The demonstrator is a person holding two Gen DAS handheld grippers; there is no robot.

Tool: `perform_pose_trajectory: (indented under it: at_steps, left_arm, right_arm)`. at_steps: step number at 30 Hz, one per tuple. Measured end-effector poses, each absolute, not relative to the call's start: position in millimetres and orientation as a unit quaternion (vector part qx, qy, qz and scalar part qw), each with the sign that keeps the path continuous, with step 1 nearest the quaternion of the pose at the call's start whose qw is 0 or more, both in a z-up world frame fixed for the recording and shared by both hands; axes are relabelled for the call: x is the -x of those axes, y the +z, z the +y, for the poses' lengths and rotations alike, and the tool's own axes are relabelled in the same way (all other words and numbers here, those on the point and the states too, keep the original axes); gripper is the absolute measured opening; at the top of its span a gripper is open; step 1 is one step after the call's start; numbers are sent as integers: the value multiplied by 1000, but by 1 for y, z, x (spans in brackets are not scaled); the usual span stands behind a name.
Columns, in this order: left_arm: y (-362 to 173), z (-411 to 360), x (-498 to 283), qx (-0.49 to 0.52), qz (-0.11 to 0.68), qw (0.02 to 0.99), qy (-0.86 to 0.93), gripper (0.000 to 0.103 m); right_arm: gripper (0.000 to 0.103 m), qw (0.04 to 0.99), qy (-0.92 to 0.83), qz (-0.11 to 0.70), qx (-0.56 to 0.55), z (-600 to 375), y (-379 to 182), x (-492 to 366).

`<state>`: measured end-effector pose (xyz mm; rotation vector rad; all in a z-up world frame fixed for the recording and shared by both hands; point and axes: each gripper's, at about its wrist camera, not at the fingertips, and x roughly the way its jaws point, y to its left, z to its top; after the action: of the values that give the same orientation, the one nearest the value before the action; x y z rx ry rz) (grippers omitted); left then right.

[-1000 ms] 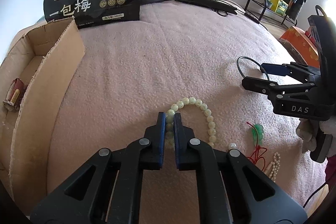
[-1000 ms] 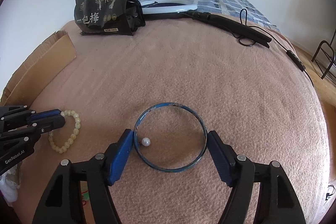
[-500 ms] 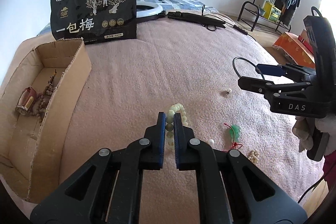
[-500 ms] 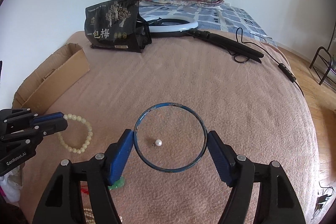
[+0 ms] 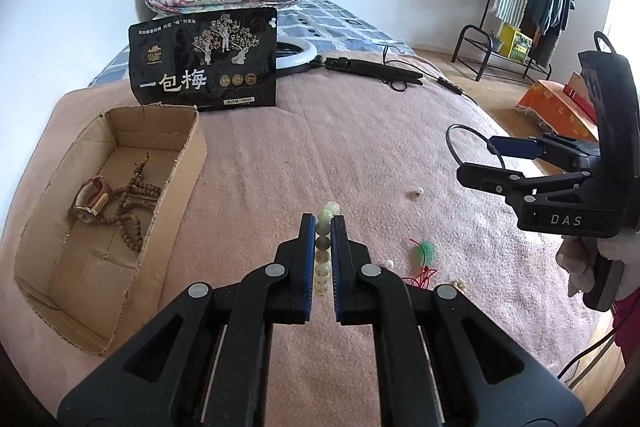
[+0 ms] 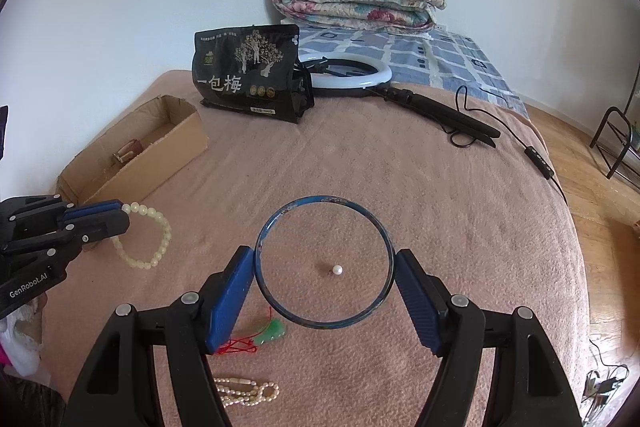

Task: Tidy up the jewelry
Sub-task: 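Carry bracelet with left tool into the box while right tool drops bangle there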

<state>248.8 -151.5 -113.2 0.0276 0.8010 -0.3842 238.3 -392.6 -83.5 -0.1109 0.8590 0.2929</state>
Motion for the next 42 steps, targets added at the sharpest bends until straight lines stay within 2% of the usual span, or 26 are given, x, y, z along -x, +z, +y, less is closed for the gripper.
perform_pose_trajectory:
  at_steps: [19,30,42]
  left_arm:
    - [-75,-62,-226,15,356,925,-133,5]
    - [-72,7,-226,26,349,933,-86,5]
    - [-80,49,-233,27,352,934,-50,5]
  right_arm:
    - [74,898,187,389,84,-319,-40,-224]
    - [74,890,229,384,92,-254,-35,-234]
    - [74,879,267,383,95,-188,-40,-252]
